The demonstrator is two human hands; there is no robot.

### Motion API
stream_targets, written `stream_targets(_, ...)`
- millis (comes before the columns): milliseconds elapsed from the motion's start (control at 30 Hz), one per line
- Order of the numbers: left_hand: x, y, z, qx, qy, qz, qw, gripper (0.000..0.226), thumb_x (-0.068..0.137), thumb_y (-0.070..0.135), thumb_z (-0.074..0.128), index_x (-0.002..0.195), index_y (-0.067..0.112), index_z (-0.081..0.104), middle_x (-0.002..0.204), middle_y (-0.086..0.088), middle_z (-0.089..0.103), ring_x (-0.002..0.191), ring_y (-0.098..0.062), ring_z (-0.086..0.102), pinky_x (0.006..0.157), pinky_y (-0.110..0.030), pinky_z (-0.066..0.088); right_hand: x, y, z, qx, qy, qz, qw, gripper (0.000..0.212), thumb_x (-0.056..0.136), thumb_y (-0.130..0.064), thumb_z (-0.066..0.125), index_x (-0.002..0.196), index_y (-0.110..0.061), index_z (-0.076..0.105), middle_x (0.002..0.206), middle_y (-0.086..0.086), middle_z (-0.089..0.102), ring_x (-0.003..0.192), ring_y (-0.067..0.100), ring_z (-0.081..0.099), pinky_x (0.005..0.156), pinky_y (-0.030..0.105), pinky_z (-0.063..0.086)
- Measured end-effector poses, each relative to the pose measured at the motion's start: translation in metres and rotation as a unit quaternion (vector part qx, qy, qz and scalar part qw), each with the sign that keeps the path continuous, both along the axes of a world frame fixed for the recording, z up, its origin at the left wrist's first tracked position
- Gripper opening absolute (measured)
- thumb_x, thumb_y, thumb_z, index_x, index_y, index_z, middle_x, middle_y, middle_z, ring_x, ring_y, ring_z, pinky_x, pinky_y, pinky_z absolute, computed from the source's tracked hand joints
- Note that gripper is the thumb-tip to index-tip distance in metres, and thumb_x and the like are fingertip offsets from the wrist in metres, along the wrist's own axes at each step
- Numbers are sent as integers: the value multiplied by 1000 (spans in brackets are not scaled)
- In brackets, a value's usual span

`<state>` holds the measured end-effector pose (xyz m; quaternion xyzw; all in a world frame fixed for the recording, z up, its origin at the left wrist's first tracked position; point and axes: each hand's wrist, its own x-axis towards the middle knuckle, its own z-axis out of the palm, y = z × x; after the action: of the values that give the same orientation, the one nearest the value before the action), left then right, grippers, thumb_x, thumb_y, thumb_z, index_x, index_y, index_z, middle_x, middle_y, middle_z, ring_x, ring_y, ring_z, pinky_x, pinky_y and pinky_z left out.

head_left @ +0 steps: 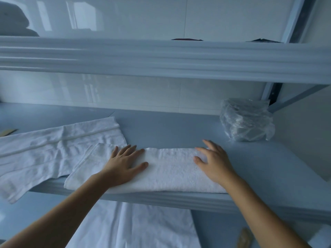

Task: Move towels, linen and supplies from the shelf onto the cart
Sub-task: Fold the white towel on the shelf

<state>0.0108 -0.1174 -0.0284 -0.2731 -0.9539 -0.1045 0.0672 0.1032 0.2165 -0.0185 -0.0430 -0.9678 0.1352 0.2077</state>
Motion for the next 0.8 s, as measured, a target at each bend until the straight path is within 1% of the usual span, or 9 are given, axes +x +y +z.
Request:
stream_targets(67,-1,0,-2,-12,-8,4,1000,78,85,85,13,154,47,16,166,6,12,152,-9,-3,122,-45,-9,-2,-17,-4,1,-67,48,997,61,95,-60,41,146,-26,44,161,-2,25,147,19,24,120,36,16)
stream_targets(133,-2,-1,-2,-19,-20,6,1000,77,85,84,12,154,49,12,166,7,6,151,-8,-8,122,-44,-11,-5,-20,-10,2,-114,47,992,65,97,-61,33,153,-27,31,163,-6,20,149,13,16,122,33,10)
stream_targets(200,-2,-4,-2,-29,-28,9,999,76,86,84,11,154,49,8,166,6,1,151,-8,-12,122,-43,-13,-6,-16,-13,14,-126,28,992,69,96,-64,26,154,-27,25,163,-7,19,150,12,13,122,34,8)
stream_targets(333,-1,0,2,-51,-36,48,997,80,86,82,11,156,44,5,166,1,-4,152,-15,-11,121,-48,-13,-8,-25,-5,39,-141,8,989,66,99,-60,21,155,-26,21,164,-4,17,151,15,11,123,39,8)
stream_targets(433,8,20,6,-28,-34,24,999,75,90,76,14,156,43,7,167,4,-2,152,-15,-8,121,-49,-10,-16,-67,4,32,-98,69,992,62,99,-55,25,153,-23,29,161,-2,26,149,17,18,121,42,14)
stream_targets(467,13,27,5,-25,-36,7,999,71,92,73,16,156,43,8,167,5,0,152,-14,-7,122,-48,-9,-18,-82,3,32,-95,94,991,63,97,-55,25,152,-24,31,160,-3,28,149,16,19,120,42,14)
stream_targets(533,19,29,1,-33,-37,-2,999,67,95,69,19,156,43,7,167,6,2,152,-13,-6,122,-46,-8,-19,-100,-4,34,-104,115,987,61,98,-55,27,152,-28,29,161,-7,23,149,13,15,121,39,8)
stream_targets(633,12,3,-3,-54,-35,24,998,72,93,74,14,156,43,5,166,6,-2,152,-12,-10,122,-46,-10,-18,-97,-11,30,-114,92,989,60,100,-53,29,154,-31,23,163,-11,15,150,9,8,121,35,0)
stream_targets(800,4,-47,-4,-47,-24,106,993,76,88,77,11,156,43,7,167,4,-3,152,-14,-9,122,-46,-9,-17,-97,-10,33,-114,80,990,59,100,-54,30,154,-32,23,163,-11,15,150,10,8,121,35,1)
